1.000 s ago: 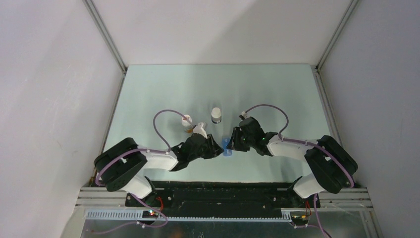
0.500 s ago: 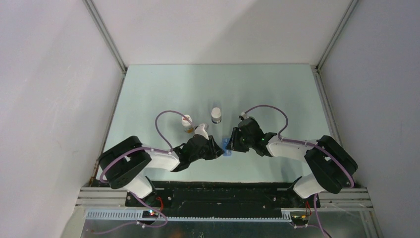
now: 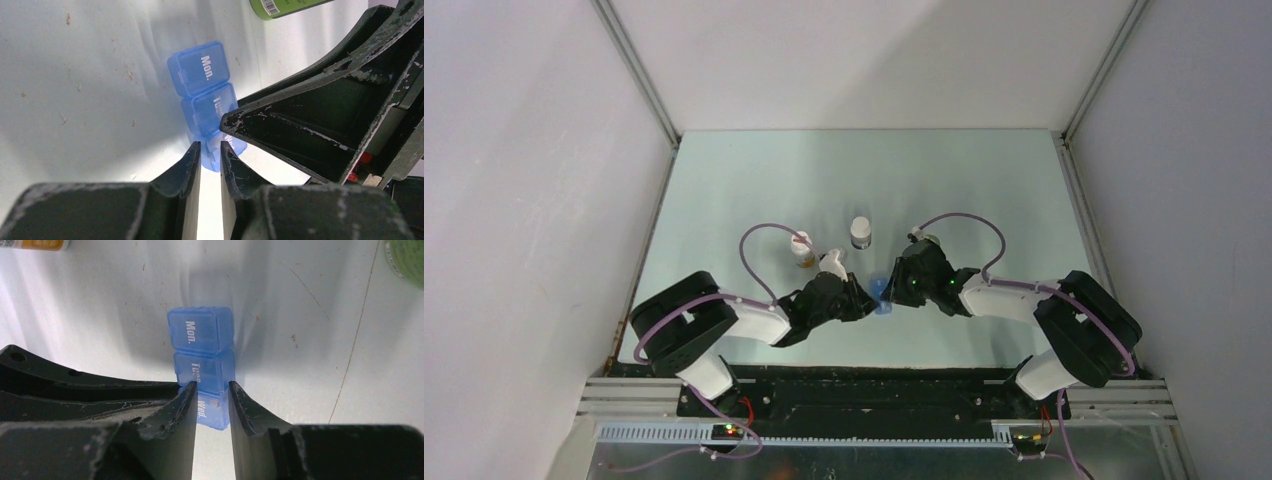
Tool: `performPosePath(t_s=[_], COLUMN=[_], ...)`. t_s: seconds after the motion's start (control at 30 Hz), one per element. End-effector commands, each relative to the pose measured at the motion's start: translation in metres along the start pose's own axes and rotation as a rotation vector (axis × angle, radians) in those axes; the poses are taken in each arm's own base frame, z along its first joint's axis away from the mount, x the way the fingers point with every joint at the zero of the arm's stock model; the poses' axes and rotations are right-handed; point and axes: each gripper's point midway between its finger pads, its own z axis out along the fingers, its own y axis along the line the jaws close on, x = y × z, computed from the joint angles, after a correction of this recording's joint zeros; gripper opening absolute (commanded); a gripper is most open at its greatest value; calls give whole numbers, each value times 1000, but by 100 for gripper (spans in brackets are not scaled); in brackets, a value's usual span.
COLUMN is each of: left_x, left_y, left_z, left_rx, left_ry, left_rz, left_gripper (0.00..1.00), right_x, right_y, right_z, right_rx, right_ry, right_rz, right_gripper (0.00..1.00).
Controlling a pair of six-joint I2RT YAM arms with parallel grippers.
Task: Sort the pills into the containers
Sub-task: Close the pill container at the center of the board.
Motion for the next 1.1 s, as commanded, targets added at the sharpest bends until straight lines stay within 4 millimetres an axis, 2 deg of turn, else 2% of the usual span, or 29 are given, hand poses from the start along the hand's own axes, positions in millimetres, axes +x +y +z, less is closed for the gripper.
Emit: performPosePath(t_s=[0.0, 0.17, 0.3, 0.5, 0.7, 0.87, 0.97, 1.0, 1.03, 1.07], left_x=[27, 32, 33, 32, 33, 32, 25, 19, 16, 8], left_y=[52, 58, 58, 47, 46, 48, 46, 39, 41, 31], left_z=[-3, -4, -9, -10, -6, -5, -7, -9, -11, -13], left_rx=[-173, -185, -175, -102, -71, -80, -103, -93, -112, -95], left_ry=[58, 69, 79, 76, 77, 73, 57, 38, 35, 10], left_rz=[39, 56, 132, 235, 297, 322, 311, 301, 299, 291], left_gripper=[19, 18, 20, 24, 11, 6, 9, 13, 15, 21], right_x=[21, 24, 23, 24, 26, 27, 25, 23, 20, 19], right_y=[-17, -19, -16, -14, -15, -14, -11, -10, -7, -9], right_z=[5, 8, 8, 9, 11, 12, 10, 10, 8, 7], right_rx=[86, 98, 89, 76, 73, 67, 54, 51, 47, 61], right_ry=[61, 65, 66, 71, 85, 92, 87, 83, 74, 73], right_rz=[46, 64, 72, 75, 77, 78, 73, 69, 61, 56], right_gripper=[31, 31, 31, 31, 31, 30, 30, 31, 31, 31])
